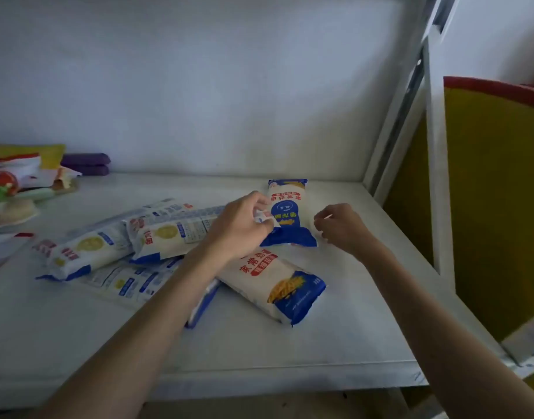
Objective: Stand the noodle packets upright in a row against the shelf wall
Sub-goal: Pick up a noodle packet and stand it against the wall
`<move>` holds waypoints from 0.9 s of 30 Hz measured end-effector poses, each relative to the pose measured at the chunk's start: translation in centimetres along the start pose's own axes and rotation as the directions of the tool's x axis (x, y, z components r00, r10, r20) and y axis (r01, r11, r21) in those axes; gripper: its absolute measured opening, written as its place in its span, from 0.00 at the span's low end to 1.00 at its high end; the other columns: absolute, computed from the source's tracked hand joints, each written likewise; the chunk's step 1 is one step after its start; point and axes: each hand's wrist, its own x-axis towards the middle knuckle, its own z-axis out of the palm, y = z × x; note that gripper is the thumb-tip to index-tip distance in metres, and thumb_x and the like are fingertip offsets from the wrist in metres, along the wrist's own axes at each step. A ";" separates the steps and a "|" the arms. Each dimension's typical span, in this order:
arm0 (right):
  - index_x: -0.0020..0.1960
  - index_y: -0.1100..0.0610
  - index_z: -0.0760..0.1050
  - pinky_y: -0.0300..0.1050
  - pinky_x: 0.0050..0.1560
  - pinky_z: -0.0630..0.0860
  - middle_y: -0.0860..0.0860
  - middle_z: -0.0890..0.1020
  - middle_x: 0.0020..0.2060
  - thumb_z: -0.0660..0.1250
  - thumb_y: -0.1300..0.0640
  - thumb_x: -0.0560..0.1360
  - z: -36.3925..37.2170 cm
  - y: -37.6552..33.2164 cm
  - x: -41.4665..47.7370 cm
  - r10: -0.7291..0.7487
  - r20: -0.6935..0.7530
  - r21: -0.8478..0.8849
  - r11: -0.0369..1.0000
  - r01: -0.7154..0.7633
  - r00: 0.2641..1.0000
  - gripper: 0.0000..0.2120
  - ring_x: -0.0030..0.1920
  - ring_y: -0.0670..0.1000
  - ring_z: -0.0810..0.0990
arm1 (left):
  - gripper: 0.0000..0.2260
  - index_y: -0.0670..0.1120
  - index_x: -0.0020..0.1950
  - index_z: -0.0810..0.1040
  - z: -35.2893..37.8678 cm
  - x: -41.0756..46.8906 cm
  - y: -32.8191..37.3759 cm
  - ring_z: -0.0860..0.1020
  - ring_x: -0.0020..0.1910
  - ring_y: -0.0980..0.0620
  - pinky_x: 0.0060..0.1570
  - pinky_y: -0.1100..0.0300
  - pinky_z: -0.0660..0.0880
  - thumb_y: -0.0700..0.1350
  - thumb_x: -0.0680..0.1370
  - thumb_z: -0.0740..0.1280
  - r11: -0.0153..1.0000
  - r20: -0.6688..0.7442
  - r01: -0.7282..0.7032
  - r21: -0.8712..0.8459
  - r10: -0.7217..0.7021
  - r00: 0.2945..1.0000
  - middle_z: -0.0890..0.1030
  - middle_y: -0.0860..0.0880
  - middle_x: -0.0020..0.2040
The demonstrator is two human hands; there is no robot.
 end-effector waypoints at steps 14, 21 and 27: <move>0.51 0.57 0.66 0.38 0.28 0.67 0.51 0.75 0.39 0.71 0.52 0.74 1.6 -1.9 3.5 0.123 0.029 0.213 0.969 -0.126 0.992 0.16 0.33 0.47 0.74 | 0.19 0.51 0.72 0.69 0.5 2.0 -1.4 0.73 0.65 0.49 0.62 0.51 0.69 0.48 0.81 0.62 0.913 0.015 0.007 0.408 -0.014 1.000 0.74 0.50 0.69; 0.52 0.59 0.65 0.42 0.35 0.70 0.56 0.75 0.48 0.68 0.60 0.75 0.9 -1.0 4.1 0.172 -0.092 0.267 0.953 -0.142 0.981 0.12 0.38 0.50 0.74 | 0.14 0.50 0.66 0.75 0.4 3.3 -2.7 0.77 0.57 0.47 0.53 0.52 0.72 0.47 0.81 0.63 0.849 -0.186 0.165 0.501 -0.081 0.979 0.80 0.48 0.62; 0.53 0.58 0.70 0.39 0.28 0.70 0.54 0.79 0.47 0.69 0.52 0.75 1.5 -1.4 4.9 0.158 0.020 0.240 0.958 -0.159 0.987 0.13 0.33 0.48 0.76 | 0.20 0.48 0.70 0.72 1.5 5.3 -0.9 0.75 0.63 0.49 0.56 0.54 0.75 0.41 0.78 0.67 0.922 -0.071 0.122 0.368 -0.103 0.992 0.74 0.48 0.68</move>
